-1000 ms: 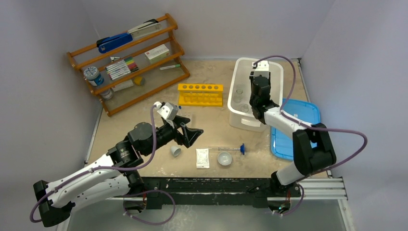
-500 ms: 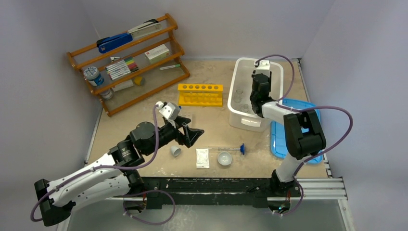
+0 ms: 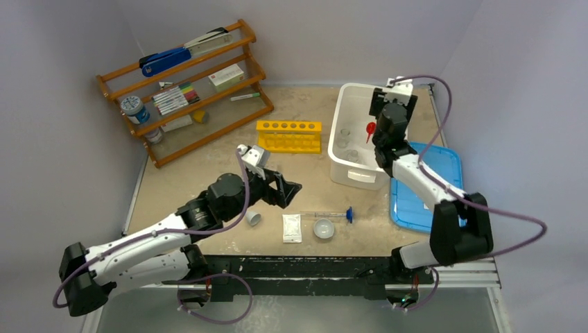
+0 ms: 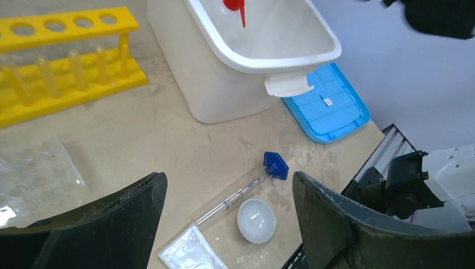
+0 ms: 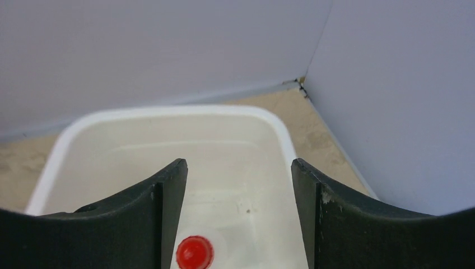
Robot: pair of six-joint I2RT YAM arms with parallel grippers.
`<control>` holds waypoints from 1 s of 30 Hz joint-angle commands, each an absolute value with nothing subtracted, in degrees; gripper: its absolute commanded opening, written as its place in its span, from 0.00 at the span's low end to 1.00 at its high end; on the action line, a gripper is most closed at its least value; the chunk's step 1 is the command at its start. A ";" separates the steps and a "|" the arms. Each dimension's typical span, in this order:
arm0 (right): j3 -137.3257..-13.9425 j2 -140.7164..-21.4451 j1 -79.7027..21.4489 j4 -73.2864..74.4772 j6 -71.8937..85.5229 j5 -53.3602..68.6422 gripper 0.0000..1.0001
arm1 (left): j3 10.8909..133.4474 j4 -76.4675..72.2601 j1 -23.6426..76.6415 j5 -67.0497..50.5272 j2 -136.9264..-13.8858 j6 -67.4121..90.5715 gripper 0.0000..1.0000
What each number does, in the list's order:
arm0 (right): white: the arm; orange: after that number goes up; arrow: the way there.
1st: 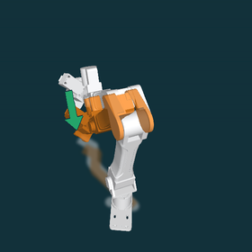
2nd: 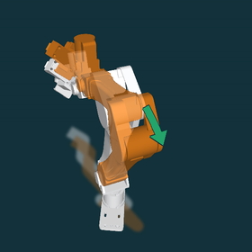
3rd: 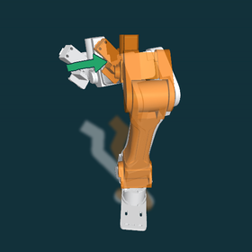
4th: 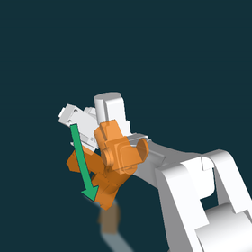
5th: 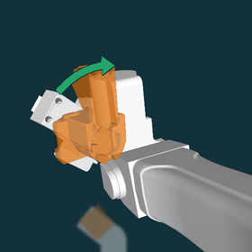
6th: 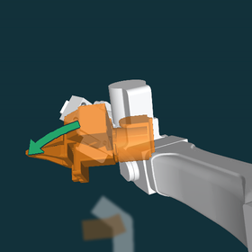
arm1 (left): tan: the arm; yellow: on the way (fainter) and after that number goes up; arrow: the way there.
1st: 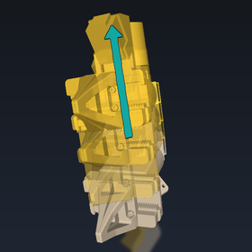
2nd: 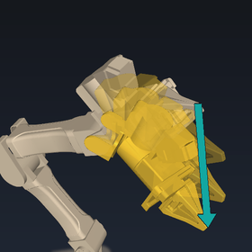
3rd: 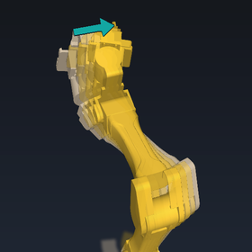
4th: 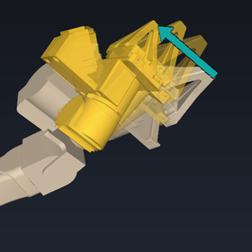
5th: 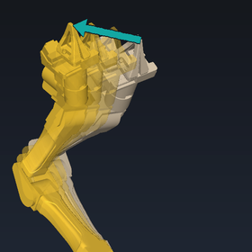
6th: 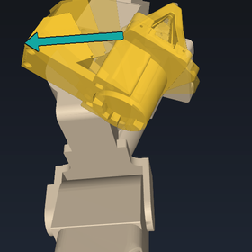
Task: Organize the chemistry lab equipment
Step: Place the chemistry item in the storage box, then pick up the chemistry item at the center of the board.
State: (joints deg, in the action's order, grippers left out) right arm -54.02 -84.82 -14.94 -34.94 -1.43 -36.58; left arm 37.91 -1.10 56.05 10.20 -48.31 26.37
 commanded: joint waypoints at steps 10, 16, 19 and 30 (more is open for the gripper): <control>-48.19 -55.56 -14.85 -22.24 6.19 -29.40 0.69 | 36.57 -13.34 63.62 13.98 -65.77 27.18 0.70; -46.03 -50.10 -14.85 -16.77 10.06 -24.85 0.68 | 36.04 -18.79 66.42 9.86 -72.35 19.60 0.65; -45.44 -48.35 -14.85 -15.02 11.92 -22.31 0.68 | 37.36 -21.15 67.91 8.40 -77.23 14.62 0.68; -44.51 -42.47 -14.85 -8.42 14.19 -19.86 0.67 | 44.26 -26.10 68.69 4.53 -89.58 1.25 0.71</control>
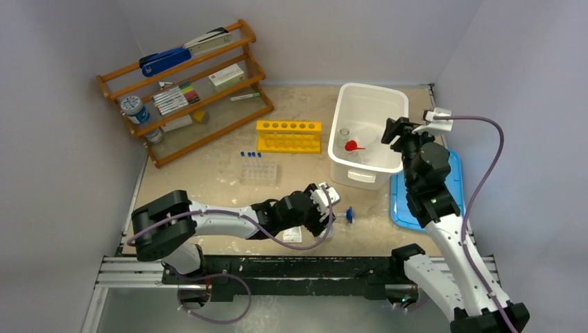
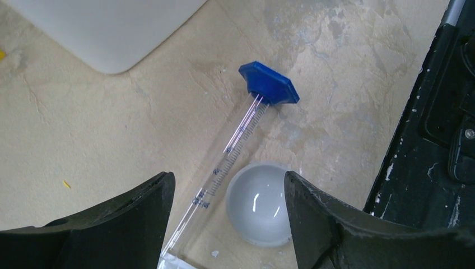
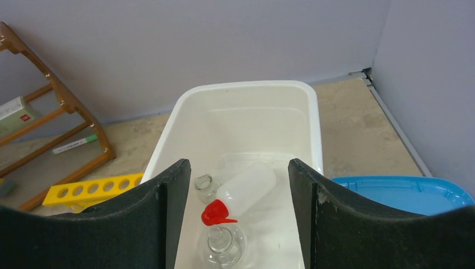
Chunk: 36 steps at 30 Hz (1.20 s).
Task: Organize the chemistry lab equipment
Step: Pick up the chemistry item at the center of the board.
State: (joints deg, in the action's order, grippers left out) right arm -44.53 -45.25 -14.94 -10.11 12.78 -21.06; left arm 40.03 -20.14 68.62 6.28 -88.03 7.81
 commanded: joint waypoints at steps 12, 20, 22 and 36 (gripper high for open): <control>-46.52 -38.47 -14.85 -1.82 12.11 -20.55 0.67 | 56.05 -20.42 68.64 -0.53 -103.36 -4.86 0.69; -46.67 -37.18 -14.85 -0.82 11.26 -21.23 0.67 | 57.64 -18.17 68.32 -1.15 -105.72 -5.87 0.68; -46.67 -37.31 -14.85 -1.00 11.50 -20.77 0.67 | 58.68 -17.18 68.06 -0.95 -107.05 -6.27 0.67; -46.83 -36.76 -14.85 -0.27 10.70 -21.53 0.67 | 60.25 -15.38 66.36 0.23 -109.61 -6.50 0.35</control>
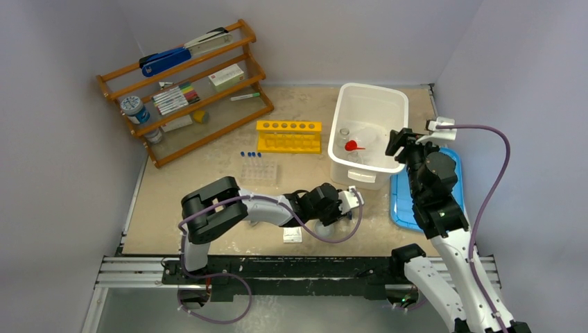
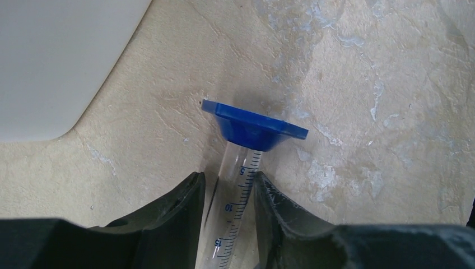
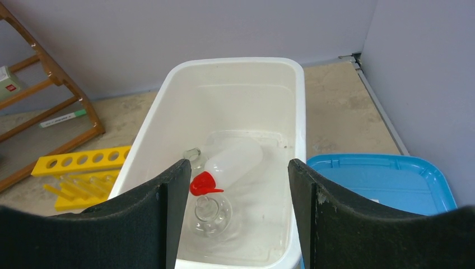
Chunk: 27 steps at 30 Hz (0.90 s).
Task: Organize the chemistry lab equipment
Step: Pick up the chemistry item at the center of the board.
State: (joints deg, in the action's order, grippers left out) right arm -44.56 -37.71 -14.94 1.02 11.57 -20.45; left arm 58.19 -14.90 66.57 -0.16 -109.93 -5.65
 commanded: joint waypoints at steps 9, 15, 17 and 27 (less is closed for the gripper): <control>-46.49 -36.59 -14.85 -0.30 10.71 -21.99 0.67 | 62.83 -11.68 66.60 0.19 -104.51 -7.80 0.23; -46.35 -36.39 -14.85 -0.12 10.97 -22.09 0.67 | 62.86 -10.24 66.62 0.60 -100.28 -8.50 0.18; -46.30 -36.32 -14.86 -0.01 11.15 -22.11 0.67 | 63.09 -9.24 66.77 0.11 -99.14 -8.81 0.18; -46.59 -36.02 -14.86 0.28 11.57 -22.25 0.67 | 63.67 -9.04 67.21 -8.19 -88.42 -6.70 0.18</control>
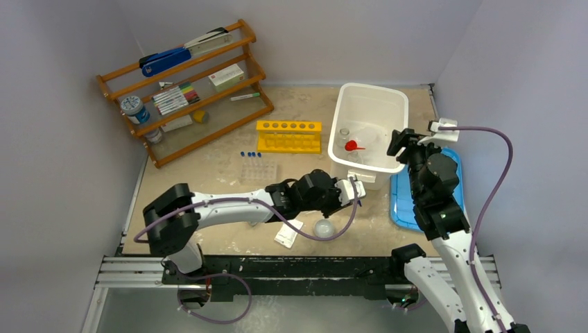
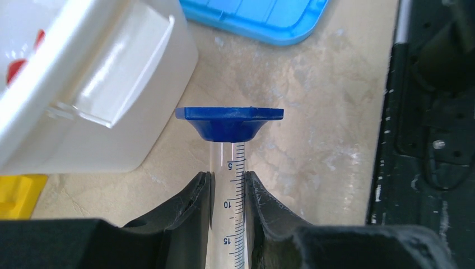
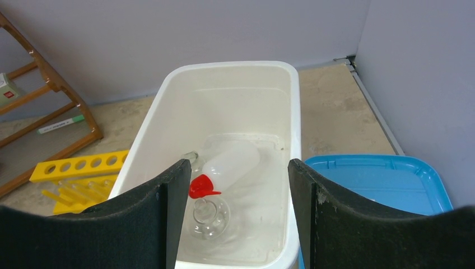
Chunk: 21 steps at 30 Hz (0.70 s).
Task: Organize the chemistry lab equipment
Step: Pick up the chemistry item at the center of the board.
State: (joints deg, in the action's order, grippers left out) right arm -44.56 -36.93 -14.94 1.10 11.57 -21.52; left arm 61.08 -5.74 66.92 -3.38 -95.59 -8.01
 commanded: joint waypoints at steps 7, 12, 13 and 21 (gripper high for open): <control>-50.59 -34.07 -14.85 2.21 11.89 -22.48 0.67 | 71.96 -6.89 66.57 2.02 -85.47 -1.18 0.14; -54.44 -34.43 -14.85 3.62 12.10 -22.09 0.66 | 82.41 -3.00 63.70 9.49 -91.44 3.64 0.14; -54.91 -34.45 -14.83 4.02 12.21 -21.84 0.66 | 84.68 -2.54 62.93 10.74 -93.43 4.74 0.14; -60.34 -34.38 -14.85 6.93 11.56 -22.92 0.66 | 100.53 -4.85 56.17 18.34 -111.27 18.69 0.13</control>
State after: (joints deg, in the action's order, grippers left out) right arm -57.39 -34.72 -14.94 6.20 11.88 -21.61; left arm 93.25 -3.77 57.82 11.75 -103.66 10.68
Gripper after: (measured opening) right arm 0.666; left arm 0.245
